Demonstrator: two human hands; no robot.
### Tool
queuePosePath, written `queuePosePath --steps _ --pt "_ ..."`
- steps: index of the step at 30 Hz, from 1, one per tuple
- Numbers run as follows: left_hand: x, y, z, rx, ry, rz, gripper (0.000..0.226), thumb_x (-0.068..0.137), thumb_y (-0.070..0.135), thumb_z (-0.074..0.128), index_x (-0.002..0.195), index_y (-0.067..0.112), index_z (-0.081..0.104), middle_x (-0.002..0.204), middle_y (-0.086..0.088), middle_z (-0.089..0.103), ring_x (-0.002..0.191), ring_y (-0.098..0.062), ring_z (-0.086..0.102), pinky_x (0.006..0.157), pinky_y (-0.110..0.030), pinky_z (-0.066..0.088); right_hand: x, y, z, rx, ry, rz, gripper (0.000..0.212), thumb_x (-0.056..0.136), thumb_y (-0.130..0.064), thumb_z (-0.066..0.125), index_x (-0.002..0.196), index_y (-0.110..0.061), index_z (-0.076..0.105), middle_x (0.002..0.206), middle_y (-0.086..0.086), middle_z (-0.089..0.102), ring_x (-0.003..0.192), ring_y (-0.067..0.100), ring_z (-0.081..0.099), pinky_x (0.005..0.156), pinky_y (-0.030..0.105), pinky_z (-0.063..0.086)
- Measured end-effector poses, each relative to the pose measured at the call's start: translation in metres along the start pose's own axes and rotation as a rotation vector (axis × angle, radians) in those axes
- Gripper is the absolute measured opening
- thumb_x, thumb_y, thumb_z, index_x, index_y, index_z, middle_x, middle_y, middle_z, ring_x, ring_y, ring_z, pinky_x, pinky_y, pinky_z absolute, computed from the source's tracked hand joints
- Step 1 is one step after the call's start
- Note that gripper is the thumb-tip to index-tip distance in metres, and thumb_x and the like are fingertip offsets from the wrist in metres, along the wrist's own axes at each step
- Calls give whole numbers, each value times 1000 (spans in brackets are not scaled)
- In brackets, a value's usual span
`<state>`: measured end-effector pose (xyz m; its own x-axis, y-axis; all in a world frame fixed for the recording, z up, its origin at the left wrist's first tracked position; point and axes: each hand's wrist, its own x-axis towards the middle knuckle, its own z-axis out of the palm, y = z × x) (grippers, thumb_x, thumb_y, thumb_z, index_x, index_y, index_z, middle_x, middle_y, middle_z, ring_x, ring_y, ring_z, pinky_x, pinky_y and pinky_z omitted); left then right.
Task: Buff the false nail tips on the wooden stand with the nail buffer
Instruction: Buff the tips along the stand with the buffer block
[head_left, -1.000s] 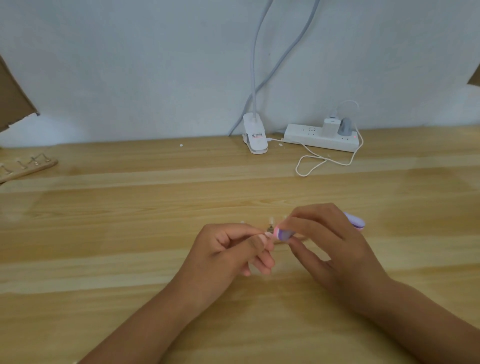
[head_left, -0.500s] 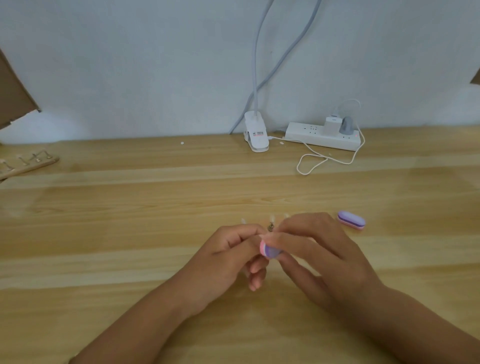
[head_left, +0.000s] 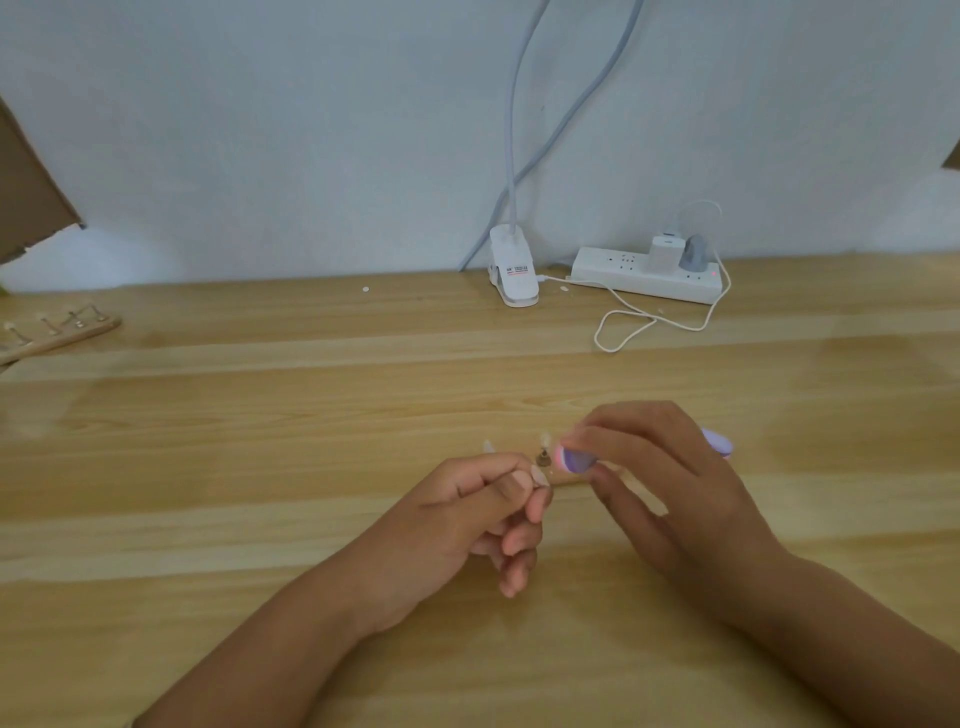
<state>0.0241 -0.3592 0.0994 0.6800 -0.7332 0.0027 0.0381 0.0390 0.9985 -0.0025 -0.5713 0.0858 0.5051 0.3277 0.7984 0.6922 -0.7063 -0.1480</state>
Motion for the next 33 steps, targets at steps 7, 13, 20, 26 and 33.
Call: queuePosePath --steps 7,13,20,26,33 --pt "1 -1 3 7 34 14 27 98 27 44 79 15 58 65 1 48 59 -18 54 57 -29 48 -5 -8 8 72 -41 -78 26 94 3 60 118 -7 64 110 7 66 105 19 61 94 25 45" --pt "2 -1 2 61 74 54 26 96 26 48 78 18 65 67 0 53 63 -16 55 55 -28 49 -3 -1 0 25 -14 42 25 93 2 60 114 -5 71 113 4 65 108 15 61 94 19 41" --pt "2 -7 3 177 129 94 21 93 19 52 84 17 70 69 -3 57 64 -12 56 53 -29 50 1 1 -3 -5 -97 -112 32 95 4 48 106 -6 76 107 8 69 108 16 58 102 13 31" --pt "3 -7 3 217 133 102 20 90 17 55 82 23 72 67 -1 58 59 -8 57 52 -24 49 -4 -3 5 91 -145 -138 30 90 12 57 110 -2 75 112 12 68 106 23 64 95 28 48" --pt "2 -9 2 240 154 82 16 92 27 60 86 23 74 67 0 60 57 -12 56 52 -25 49 -3 -10 1 93 -150 -126 26 98 3 52 107 -2 75 109 11 70 103 24 66 93 27 49"
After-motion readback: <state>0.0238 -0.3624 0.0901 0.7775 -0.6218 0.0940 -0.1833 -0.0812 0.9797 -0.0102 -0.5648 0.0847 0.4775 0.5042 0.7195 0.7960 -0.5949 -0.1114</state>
